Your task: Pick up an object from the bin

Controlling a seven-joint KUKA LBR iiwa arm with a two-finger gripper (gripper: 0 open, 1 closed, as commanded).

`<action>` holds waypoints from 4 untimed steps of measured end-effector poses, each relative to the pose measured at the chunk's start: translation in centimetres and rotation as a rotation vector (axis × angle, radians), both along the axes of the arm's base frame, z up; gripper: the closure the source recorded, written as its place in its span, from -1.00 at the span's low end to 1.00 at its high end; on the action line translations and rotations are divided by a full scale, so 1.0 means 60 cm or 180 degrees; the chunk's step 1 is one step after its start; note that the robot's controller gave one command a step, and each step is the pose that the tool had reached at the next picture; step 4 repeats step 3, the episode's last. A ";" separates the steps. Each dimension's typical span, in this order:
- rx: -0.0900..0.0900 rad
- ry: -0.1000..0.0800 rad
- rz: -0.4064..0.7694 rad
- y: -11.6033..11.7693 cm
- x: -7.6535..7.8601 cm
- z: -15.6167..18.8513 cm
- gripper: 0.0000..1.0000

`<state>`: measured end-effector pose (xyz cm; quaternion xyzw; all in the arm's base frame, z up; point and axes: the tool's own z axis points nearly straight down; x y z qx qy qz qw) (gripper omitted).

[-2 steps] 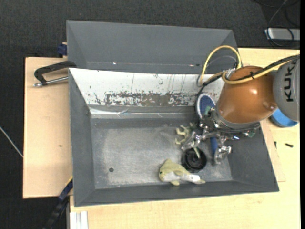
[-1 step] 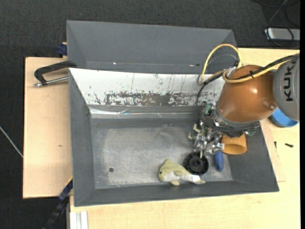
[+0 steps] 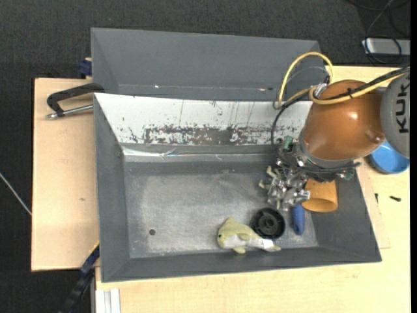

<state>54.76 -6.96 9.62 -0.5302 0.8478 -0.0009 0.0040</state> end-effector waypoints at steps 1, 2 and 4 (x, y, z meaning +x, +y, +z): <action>0.0001 -0.0003 -0.0009 0.003 0.003 0.081 1.00; 0.0002 0.0007 -0.0019 0.006 0.005 0.105 1.00; -0.0003 -0.0002 -0.0029 0.008 0.008 0.164 1.00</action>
Offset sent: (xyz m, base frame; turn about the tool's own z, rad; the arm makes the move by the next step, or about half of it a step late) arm -0.0001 0.0002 0.0455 0.0000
